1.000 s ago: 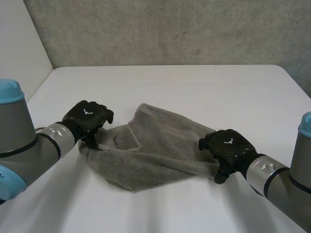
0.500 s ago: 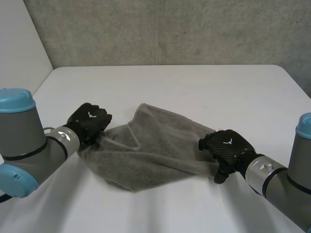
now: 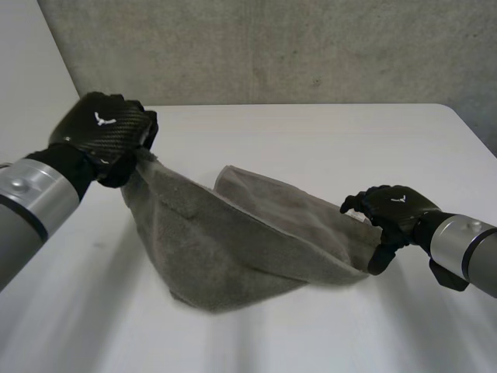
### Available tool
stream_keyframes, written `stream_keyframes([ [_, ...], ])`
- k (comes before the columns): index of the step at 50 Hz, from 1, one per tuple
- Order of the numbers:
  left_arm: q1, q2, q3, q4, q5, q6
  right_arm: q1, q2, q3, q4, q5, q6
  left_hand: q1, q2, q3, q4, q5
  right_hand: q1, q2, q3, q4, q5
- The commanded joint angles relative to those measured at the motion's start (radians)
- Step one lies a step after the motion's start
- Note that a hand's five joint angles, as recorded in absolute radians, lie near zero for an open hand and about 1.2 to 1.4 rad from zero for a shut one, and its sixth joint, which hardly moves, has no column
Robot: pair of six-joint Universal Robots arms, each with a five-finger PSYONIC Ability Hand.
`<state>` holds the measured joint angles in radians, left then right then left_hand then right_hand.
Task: Fold the towel.
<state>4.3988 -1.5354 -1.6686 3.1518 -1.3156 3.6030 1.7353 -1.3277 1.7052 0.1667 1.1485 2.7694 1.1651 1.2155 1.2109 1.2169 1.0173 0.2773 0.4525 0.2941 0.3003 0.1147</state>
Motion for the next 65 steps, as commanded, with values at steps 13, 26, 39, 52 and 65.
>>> stream_keyframes([
  [13,0.001,0.139,-0.034,-0.036,-0.004,-0.092,0.0,0.108,0.031,0.016,-0.125,0.217,0.231,0.181,0.185,0.179,0.204,0.031,-0.144,0.014,0.008,0.019],
  [26,0.004,0.149,-0.023,-0.036,-0.005,-0.155,-0.002,0.177,0.068,-0.208,-0.11,0.223,0.231,0.181,0.185,0.179,0.204,1.119,0.944,1.102,1.096,1.107],
  [39,0.022,0.147,-0.02,-0.036,-0.007,-0.155,-0.069,-0.199,0.047,-0.188,-0.09,0.2,0.231,0.181,0.185,0.179,0.204,1.119,0.944,1.102,1.096,1.107],
  [52,0.034,0.167,0.045,-0.079,-0.008,-0.248,-0.197,-0.453,-0.33,0.159,-0.115,0.124,0.231,0.181,0.185,0.179,0.204,1.119,0.944,1.102,1.096,1.107],
  [65,0.096,0.037,0.05,-0.101,0.001,-0.302,0.007,-0.101,-0.443,0.471,0.032,-0.256,0.231,0.181,0.185,0.179,0.204,1.119,0.944,1.102,1.096,1.107],
])
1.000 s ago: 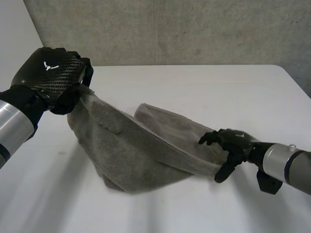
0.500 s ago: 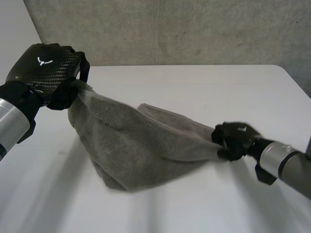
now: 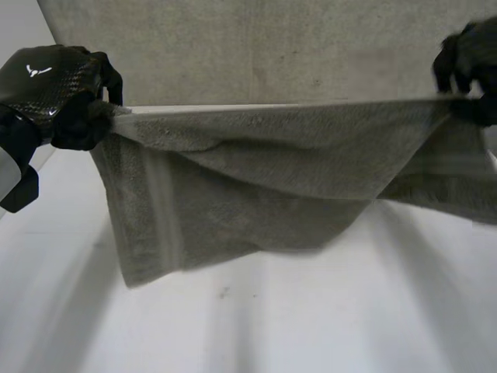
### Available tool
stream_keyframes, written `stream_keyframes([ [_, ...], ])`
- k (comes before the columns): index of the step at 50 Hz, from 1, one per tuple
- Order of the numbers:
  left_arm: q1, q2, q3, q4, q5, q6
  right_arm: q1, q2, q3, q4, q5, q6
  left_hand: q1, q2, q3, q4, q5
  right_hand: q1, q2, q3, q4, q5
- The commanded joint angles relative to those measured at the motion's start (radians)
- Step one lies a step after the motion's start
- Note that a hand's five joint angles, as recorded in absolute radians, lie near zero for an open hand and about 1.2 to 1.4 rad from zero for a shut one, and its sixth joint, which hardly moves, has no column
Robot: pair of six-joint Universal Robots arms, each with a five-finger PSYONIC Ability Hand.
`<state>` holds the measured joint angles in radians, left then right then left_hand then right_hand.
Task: Fold the towel.
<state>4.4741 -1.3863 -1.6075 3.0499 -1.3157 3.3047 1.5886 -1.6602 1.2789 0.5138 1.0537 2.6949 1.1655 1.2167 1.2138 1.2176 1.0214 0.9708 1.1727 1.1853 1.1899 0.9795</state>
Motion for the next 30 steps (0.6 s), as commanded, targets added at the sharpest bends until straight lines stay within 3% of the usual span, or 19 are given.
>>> stream_keyframes([
  [1,0.017,-0.176,-0.006,0.0,0.0,-0.001,0.181,0.279,-0.015,0.13,0.173,-0.199,0.231,0.18,0.182,0.179,0.2,0.425,0.224,0.211,0.206,0.242],
  [6,0.007,-0.36,0.032,0.001,-0.005,0.007,0.25,0.41,-0.021,0.121,0.284,-0.245,0.231,0.18,0.182,0.179,0.2,0.425,0.224,0.211,0.206,0.242],
  [12,-0.013,-0.606,0.205,-0.006,-0.014,0.027,0.283,0.547,-0.084,0.041,0.342,-0.265,0.231,0.18,0.182,0.179,0.2,0.425,0.224,0.211,0.206,0.242],
  [17,-0.026,-0.7,0.442,0.007,-0.086,0.067,0.303,0.664,-0.283,-0.168,0.454,-0.276,0.231,0.18,0.182,0.179,0.2,0.425,0.224,0.211,0.206,0.242],
  [23,-0.056,-0.743,0.835,0.11,-0.193,0.078,0.31,0.677,-0.469,-0.403,0.531,-0.348,0.231,0.18,0.182,0.179,0.2,0.425,0.224,0.211,0.206,0.242],
  [25,-0.061,-0.737,0.891,0.162,-0.221,0.076,0.315,0.631,-0.51,-0.612,0.525,-0.401,0.231,0.18,0.182,0.179,0.2,0.425,0.224,0.211,0.206,0.242],
  [26,-0.067,-0.717,0.909,0.215,-0.249,0.075,0.315,0.631,-0.51,-0.614,0.525,-0.402,0.231,0.18,0.182,0.179,0.2,0.425,0.224,0.211,0.206,0.242],
  [28,-0.078,-0.683,0.904,0.266,-0.272,0.075,0.315,0.553,-0.469,-0.782,0.502,-0.417,0.231,0.18,0.182,0.179,0.2,0.425,0.224,0.211,0.206,0.242],
  [30,-0.087,-0.659,0.887,0.293,-0.284,0.075,0.317,0.516,-0.426,-0.81,0.473,-0.415,0.231,0.18,0.182,0.179,0.2,0.425,0.224,0.211,0.206,0.242],
])
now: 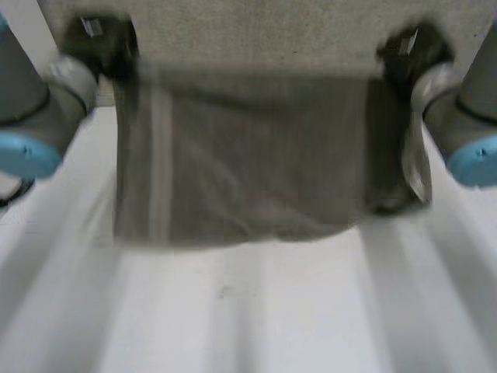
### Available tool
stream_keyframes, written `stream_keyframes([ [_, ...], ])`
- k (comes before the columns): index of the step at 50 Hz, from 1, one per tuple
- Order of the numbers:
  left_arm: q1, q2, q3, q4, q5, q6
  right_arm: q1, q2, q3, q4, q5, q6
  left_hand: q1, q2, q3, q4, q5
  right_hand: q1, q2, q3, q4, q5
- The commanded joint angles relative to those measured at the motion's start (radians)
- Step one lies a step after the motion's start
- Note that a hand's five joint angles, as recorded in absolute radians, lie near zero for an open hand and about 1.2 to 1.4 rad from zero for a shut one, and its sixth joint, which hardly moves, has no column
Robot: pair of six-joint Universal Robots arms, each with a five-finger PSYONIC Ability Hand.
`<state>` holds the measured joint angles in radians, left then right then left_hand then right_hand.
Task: Fold the towel.
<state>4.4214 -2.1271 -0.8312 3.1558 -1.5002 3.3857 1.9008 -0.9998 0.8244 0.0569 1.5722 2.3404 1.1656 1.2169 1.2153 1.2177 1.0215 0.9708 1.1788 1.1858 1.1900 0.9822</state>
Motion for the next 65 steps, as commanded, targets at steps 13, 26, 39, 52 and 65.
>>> stream_keyframes([
  [13,-0.016,0.272,-0.562,0.216,-0.084,-0.058,-0.012,-0.244,0.446,-0.1,-0.282,-0.061,0.231,0.179,0.181,0.179,0.2,0.425,0.217,0.21,0.206,0.24],
  [26,0.036,0.221,-0.923,0.368,-0.035,-0.057,-0.012,-0.112,0.748,-0.019,-0.38,-0.056,0.231,0.179,0.181,0.179,0.2,0.425,0.217,0.21,0.206,0.24],
  [39,0.084,0.23,-0.94,0.377,-0.032,-0.058,-0.022,-0.122,0.791,-0.061,-0.374,0.234,0.231,0.179,0.181,0.179,0.2,-0.366,-0.574,-0.581,-0.585,-0.552],
  [52,0.101,0.239,-0.968,0.377,-0.026,-0.058,-0.184,-0.342,1.025,-0.154,-0.354,0.528,0.231,0.179,0.181,0.179,0.2,-0.475,-0.683,-0.69,-0.694,-0.661],
  [65,0.095,0.24,-0.971,0.377,-0.025,-0.058,-0.29,-0.347,1.153,-0.302,-0.351,0.574,0.231,0.179,0.181,0.179,0.2,-0.475,-0.683,-0.69,-0.694,-0.661],
])
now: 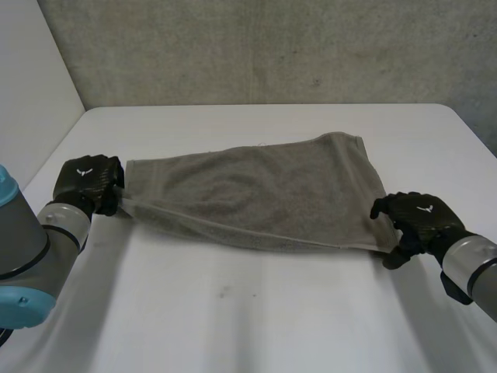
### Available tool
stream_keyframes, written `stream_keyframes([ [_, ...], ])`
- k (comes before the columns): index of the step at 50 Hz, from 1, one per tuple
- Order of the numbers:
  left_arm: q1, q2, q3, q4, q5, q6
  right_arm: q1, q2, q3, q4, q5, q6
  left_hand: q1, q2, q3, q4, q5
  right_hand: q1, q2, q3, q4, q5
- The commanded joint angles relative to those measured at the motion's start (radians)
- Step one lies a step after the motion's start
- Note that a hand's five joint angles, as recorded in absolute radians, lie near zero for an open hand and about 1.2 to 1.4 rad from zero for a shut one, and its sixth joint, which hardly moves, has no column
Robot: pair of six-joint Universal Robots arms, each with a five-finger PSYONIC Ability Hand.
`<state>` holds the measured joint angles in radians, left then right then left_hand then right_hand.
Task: Fold the towel.
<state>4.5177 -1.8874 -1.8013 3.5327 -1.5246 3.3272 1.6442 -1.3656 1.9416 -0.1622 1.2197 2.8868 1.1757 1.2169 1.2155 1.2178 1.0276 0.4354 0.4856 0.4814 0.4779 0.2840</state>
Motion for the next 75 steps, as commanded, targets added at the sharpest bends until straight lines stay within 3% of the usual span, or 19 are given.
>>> stream_keyframes([
  [1,-0.002,0.001,-0.001,0.0,0.0,0.0,-0.038,0.031,0.037,-0.094,0.0,0.037,0.221,0.179,0.181,0.178,0.194,0.061,0.01,0.015,0.018,0.037],
  [18,0.001,0.001,-0.003,0.0,0.0,0.0,-0.034,0.177,-0.006,-0.198,0.006,0.066,0.221,0.179,0.181,0.178,0.194,0.196,0.145,0.15,0.153,0.172],
  [23,0.001,0.001,-0.007,0.0,0.0,0.0,-0.032,0.226,-0.041,-0.206,0.004,0.08,0.221,0.179,0.181,0.178,0.194,0.36,0.31,0.314,0.318,0.337],
  [25,0.0,0.001,-0.009,0.002,0.0,0.0,-0.032,0.252,-0.065,-0.208,0.017,0.091,0.221,0.179,0.181,0.178,0.194,0.71,0.66,0.664,0.668,0.687],
  [26,0.0,0.001,-0.009,0.002,0.0,0.0,-0.032,0.252,-0.066,-0.208,0.017,0.091,0.221,0.179,0.181,0.178,0.194,0.712,0.662,0.666,0.67,0.689],
  [27,0.0,0.001,-0.01,0.002,0.0,0.0,-0.037,0.252,-0.07,-0.214,0.029,0.097,0.221,0.179,0.181,0.178,0.194,0.958,0.908,0.912,0.916,0.935],
  [34,-0.008,0.002,-0.01,-0.002,-0.002,0.003,-0.072,0.195,-0.067,-0.252,0.058,0.085,0.221,0.179,0.181,0.178,0.194,0.961,0.911,0.915,0.918,0.938],
  [37,-0.012,0.008,-0.013,-0.021,-0.003,0.009,-0.083,0.091,-0.073,-0.246,0.043,0.068,0.221,0.179,0.181,0.178,0.194,0.961,0.911,0.915,0.918,0.938],
  [42,-0.012,0.068,-0.024,-0.112,-0.003,0.011,-0.083,-0.03,-0.082,-0.14,0.018,-0.012,0.221,0.179,0.181,0.178,0.194,0.961,0.911,0.915,0.918,0.938],
  [52,-0.002,0.237,-0.124,-0.321,0.021,0.026,-0.122,-0.174,-0.087,0.365,0.023,-0.576,0.221,0.179,0.181,0.178,0.194,0.961,0.911,0.915,0.918,0.938],
  [56,-0.002,0.344,-0.199,-0.409,0.066,0.112,-0.135,-0.256,-0.087,0.612,0.026,-0.745,0.221,0.179,0.181,0.178,0.194,0.961,0.911,0.915,0.918,0.938],
  [61,0.0,0.447,-0.253,-0.506,0.095,0.211,-0.179,-0.329,-0.082,0.771,0.014,-0.831,0.221,0.179,0.181,0.178,0.194,0.961,0.911,0.915,0.918,0.938],
  [69,0.009,0.459,-0.254,-0.519,0.1,0.282,-0.19,-0.345,-0.089,0.737,0.009,-0.902,0.221,0.179,0.181,0.178,0.194,0.961,0.911,0.915,0.918,0.938],
  [75,0.006,0.326,-0.19,-0.437,0.09,0.276,-0.135,-0.169,-0.151,0.56,0.023,-0.886,0.221,0.179,0.181,0.178,0.194,0.961,0.911,0.915,0.918,0.938],
])
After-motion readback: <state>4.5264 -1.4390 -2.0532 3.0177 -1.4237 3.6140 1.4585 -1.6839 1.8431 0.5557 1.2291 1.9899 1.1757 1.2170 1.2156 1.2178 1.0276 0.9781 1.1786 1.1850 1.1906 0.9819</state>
